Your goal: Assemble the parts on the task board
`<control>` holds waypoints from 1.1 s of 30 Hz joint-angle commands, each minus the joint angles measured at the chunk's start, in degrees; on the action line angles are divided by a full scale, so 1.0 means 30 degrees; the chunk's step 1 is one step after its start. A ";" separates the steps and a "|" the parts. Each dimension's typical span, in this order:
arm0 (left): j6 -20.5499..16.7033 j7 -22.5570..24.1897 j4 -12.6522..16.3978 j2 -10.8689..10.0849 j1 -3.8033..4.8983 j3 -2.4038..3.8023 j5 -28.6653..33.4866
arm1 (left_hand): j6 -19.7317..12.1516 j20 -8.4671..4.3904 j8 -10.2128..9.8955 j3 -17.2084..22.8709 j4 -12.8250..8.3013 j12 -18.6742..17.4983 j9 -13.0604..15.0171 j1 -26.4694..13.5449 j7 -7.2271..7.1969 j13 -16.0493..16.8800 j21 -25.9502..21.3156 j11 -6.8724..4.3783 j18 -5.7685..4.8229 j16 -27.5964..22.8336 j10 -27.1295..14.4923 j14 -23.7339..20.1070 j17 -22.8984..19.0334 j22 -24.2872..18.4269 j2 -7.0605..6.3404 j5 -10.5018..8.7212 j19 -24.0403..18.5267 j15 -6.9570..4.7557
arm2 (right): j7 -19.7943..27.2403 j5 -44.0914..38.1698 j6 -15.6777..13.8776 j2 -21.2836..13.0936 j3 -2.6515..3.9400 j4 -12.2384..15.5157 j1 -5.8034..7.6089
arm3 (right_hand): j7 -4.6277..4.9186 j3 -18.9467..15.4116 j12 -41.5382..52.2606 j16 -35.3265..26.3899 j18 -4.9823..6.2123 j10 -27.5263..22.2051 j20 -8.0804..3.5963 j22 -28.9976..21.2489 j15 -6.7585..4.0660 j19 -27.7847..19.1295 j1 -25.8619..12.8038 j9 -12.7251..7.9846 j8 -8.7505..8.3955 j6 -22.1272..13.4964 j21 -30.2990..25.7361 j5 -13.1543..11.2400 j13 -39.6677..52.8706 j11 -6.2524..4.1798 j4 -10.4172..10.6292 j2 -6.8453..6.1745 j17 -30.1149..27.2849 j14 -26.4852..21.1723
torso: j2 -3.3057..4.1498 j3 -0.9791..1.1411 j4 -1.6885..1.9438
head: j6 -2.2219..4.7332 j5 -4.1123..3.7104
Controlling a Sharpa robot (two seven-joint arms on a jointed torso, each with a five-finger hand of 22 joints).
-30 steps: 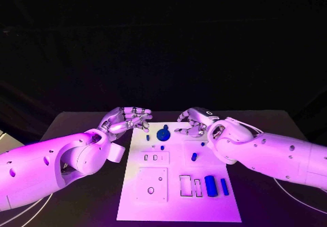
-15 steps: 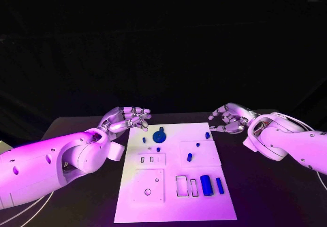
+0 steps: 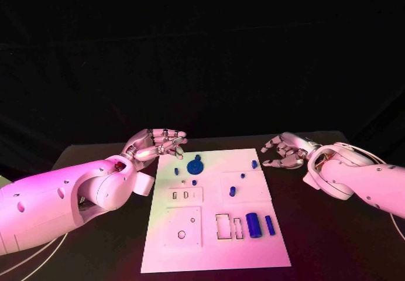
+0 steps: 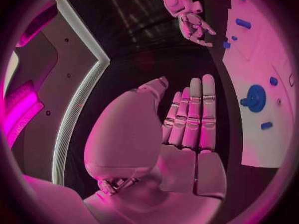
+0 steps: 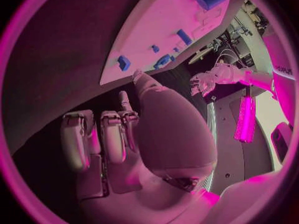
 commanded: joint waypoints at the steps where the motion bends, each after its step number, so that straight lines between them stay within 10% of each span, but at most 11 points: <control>1: 0.0417 0.0214 0.0012 0.0057 -0.0003 0.0006 -0.0100 | -0.0176 -0.0018 -0.0032 0.0077 -0.0058 -0.0080 0.0017 0.0196 0.0133 -0.0023 0.0071 -0.0038 0.0072 0.0050 -0.0088 -0.0124 0.0031 0.0018 0.0067 -0.0053 -0.0103 -0.0001 | -0.0031 -0.0574 -0.0164 0.0283 -0.0028 -0.0392 -0.0151 | -0.0090 -0.0030 -0.0095 -0.0015 -0.0038 0.1234 0.0024 0.4307 -0.0025 0.1481 0.0240 -0.0015 -0.0069 -0.0091 -0.0092 0.0127 0.4259 0.0004 -0.0104 -0.0012 0.3649 0.1683 | 0.0022 -0.0004 0.0064 | -0.0075 -0.0009; 33: 0.0456 0.0166 -0.0110 0.0153 -0.0019 0.0003 -0.0143 | -0.0163 -0.0017 -0.0024 0.0101 -0.0079 -0.0072 0.0025 0.0205 0.0135 -0.0019 0.0120 -0.0038 0.0073 0.0051 -0.0073 -0.0128 0.0034 0.0049 0.0064 -0.0052 -0.0135 -0.0001 | -0.0581 -0.0550 0.0151 0.2213 -0.0092 -0.2258 -0.0957 | -0.0066 0.1051 0.0071 0.0002 -0.0067 0.1389 0.0000 0.4402 -0.0029 0.1549 0.0618 -0.0013 0.0042 0.0481 -0.0006 0.0044 0.4406 0.0011 -0.0136 0.0526 0.3717 0.1700 | 0.0020 0.0016 0.0062 | -0.0377 0.0241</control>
